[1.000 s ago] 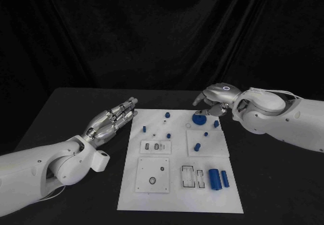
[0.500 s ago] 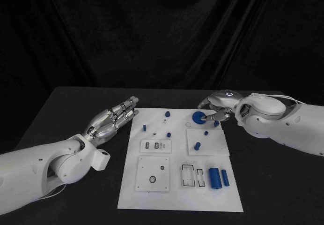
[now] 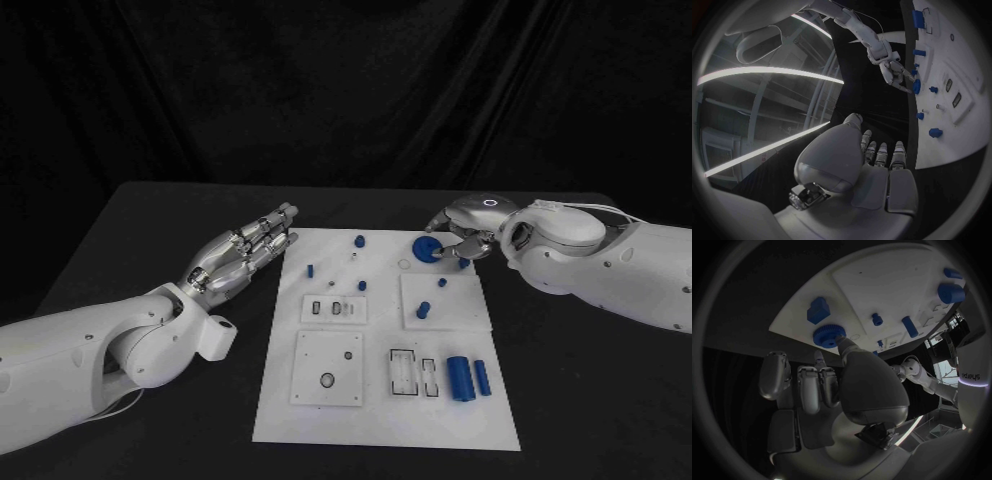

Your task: Assemble the parts on the task board

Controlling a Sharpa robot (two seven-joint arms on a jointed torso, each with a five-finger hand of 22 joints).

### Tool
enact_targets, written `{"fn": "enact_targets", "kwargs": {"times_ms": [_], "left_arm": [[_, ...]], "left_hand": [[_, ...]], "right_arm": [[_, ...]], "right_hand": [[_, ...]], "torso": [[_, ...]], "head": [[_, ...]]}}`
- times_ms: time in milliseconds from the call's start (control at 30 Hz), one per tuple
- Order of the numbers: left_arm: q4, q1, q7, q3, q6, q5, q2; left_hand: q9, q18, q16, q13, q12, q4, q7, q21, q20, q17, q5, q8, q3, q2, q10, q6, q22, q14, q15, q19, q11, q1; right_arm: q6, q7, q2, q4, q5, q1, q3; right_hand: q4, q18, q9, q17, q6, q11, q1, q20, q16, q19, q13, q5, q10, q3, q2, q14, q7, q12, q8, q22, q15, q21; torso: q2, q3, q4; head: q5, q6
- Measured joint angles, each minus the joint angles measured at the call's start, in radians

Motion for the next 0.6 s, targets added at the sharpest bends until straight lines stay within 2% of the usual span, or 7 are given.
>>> {"fn": "enact_targets", "kwargs": {"times_ms": [367,600], "left_arm": [[0.0,0.0,0.0,0.0,0.001,0.0,-0.001],[-0.001,0.0,0.0,0.0,0.002,0.0,0.0]], "left_hand": [[0.0,0.0,0.0,0.0,0.0,0.0,0.0,0.0,0.0,0.0,0.0,0.0,0.0,0.0,0.0,0.0,0.0,0.0,0.0,0.0,0.0,0.0],[0.0,0.0,0.0,0.0,0.0,-0.003,0.0,0.0,0.0,0.0,0.0,0.0,0.003,0.0,0.0,0.0,0.0,0.0,0.0,0.0,0.0,0.0]], "right_arm": [[0.001,0.003,0.023,-0.025,0.0,-0.009,0.001],[0.0,0.007,0.028,-0.03,0.001,-0.011,0.003]], "right_hand": [[-0.016,0.0,0.029,0.0,0.081,0.001,0.009,0.0,0.0,0.0,0.0,0.008,0.001,0.006,0.009,0.0,0.004,0.0,0.045,0.0,0.0,-0.012],[-0.025,0.0,0.052,0.0,0.119,0.001,0.012,0.0,0.0,0.0,0.0,0.011,0.001,0.009,0.012,0.0,0.0,0.0,0.077,0.0,0.0,-0.018]], "torso": [[0.0,0.0002,0.0],[0.0,0.0004,0.0]], "head": [[-0.001,-0.003],[0.001,-0.005]]}}
